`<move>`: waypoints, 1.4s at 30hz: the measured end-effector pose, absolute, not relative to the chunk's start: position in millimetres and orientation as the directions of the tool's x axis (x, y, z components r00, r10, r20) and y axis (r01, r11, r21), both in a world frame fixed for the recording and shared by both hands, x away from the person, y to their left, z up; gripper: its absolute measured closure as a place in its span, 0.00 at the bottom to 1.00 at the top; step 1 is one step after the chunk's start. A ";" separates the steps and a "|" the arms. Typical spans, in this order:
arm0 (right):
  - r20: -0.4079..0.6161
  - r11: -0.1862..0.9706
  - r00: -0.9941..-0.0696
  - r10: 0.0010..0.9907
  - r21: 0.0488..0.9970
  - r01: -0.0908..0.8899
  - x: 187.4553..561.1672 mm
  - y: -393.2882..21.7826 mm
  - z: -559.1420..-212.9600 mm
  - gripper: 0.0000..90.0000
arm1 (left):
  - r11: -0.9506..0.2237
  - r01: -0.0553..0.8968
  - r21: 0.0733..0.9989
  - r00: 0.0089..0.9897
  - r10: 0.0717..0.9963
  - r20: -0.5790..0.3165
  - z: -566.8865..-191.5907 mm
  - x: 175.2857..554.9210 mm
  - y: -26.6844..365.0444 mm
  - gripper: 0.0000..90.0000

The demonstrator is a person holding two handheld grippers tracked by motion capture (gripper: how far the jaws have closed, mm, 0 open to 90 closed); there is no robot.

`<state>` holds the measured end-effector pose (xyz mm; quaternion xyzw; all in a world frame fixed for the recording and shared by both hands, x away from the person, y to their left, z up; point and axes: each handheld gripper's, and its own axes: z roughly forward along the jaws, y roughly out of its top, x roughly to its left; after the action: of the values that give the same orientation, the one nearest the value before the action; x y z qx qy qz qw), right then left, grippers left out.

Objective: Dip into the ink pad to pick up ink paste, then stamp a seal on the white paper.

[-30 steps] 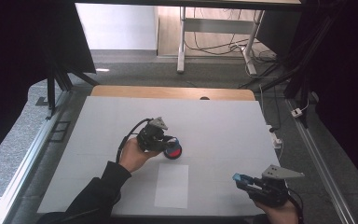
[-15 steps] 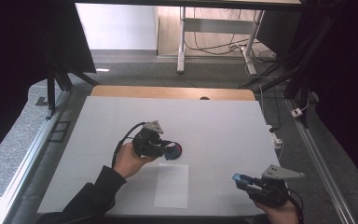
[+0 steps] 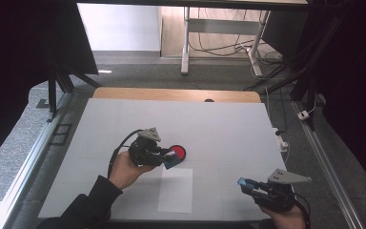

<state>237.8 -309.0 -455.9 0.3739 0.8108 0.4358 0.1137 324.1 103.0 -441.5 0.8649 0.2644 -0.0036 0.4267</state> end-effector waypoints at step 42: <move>0.154 0.344 -0.698 0.700 0.784 0.517 239.3 -309.0 -456.4 0.75 | -0.600 0.437 0.670 0.882 0.433 -0.188 -485.3 301.2 72.2 0.78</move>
<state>239.3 -309.0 -456.4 0.3743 0.8130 0.4335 0.1052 301.2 72.2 -485.3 0.8943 0.2433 -0.0027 0.3755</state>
